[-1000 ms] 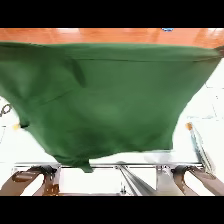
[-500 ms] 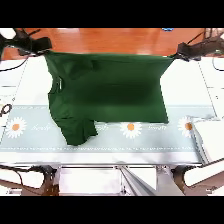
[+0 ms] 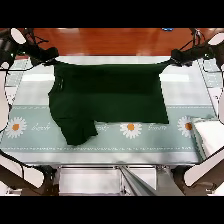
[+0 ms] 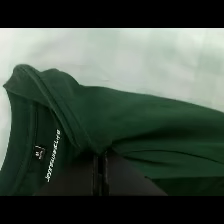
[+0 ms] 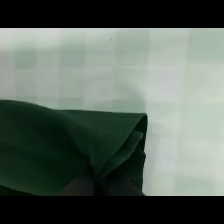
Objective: Fold the shirts.
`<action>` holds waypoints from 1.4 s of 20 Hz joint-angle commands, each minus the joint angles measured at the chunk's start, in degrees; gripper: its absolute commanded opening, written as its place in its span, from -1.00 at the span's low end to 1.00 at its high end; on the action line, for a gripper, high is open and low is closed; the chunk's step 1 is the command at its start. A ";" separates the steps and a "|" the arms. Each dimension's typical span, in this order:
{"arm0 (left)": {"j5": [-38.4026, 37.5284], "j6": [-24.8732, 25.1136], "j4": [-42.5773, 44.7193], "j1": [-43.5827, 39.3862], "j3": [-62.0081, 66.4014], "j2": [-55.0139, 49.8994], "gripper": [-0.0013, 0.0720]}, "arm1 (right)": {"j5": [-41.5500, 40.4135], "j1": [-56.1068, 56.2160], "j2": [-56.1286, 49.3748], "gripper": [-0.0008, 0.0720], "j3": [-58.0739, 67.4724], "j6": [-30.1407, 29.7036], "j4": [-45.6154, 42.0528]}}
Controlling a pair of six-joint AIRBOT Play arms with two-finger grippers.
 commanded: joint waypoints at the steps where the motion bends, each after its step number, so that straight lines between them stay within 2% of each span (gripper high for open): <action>1: -5.40 1.77 -0.46 0.17 -0.22 -0.90 -0.91 | 4.90 0.04 -1.38 -0.90 0.20 -0.35 0.09; 7: -8.28 3.54 -0.37 0.17 -8.31 -0.87 -0.91 | 13.90 0.04 -5.86 -0.89 0.20 -0.13 0.15; 8: -8.37 3.69 -0.35 0.17 -8.83 -0.87 -0.91 | 14.69 0.04 -6.40 -0.78 0.22 0.33 0.09; 9: -9.27 3.06 -0.35 0.22 -8.81 -0.87 -0.85 | 14.82 0.00 -6.54 -0.12 0.22 2.08 -0.15; 10: -11.08 3.08 -0.35 0.48 -8.68 -0.74 -0.32 | 15.15 -0.02 -6.29 0.17 0.22 2.64 0.00; 11: -14.03 3.23 -0.24 0.98 -8.66 -0.46 0.41 | 15.43 -0.48 -5.70 0.17 0.22 2.64 -0.04; 13: -21.03 6.40 -0.20 2.80 -8.72 0.46 0.42 | 16.96 -1.99 -3.78 0.17 0.22 2.99 -0.13; 14: -23.23 6.32 -0.24 4.07 -9.22 1.62 0.42 | 18.27 -3.19 -2.67 0.17 0.20 3.50 -0.15; 17: -21.77 6.88 -0.81 7.96 -15.91 10.29 0.42 | 18.86 -6.73 2.60 0.17 -5.03 3.69 -0.13; 20: -18.36 8.98 -3.04 14.88 -28.39 22.18 0.42 | 10.95 -10.16 12.41 0.17 -21.27 0.63 0.33; 22: -14.12 12.17 -8.96 23.12 -39.39 30.45 0.42 | 5.77 -12.76 19.28 0.17 -34.05 -2.01 1.31; 24: -11.28 17.57 -19.28 33.92 -51.43 37.33 0.42 | 1.90 -16.22 25.07 0.17 -45.68 -5.20 5.16; 26: -10.84 22.84 -27.74 43.10 -62.25 41.13 0.42 | -0.39 -19.12 29.86 0.17 -55.12 -8.17 10.54; 28: -9.38 25.35 -31.01 48.43 -71.12 42.53 0.42 | -3.19 -20.11 34.64 0.17 -61.92 -9.14 13.42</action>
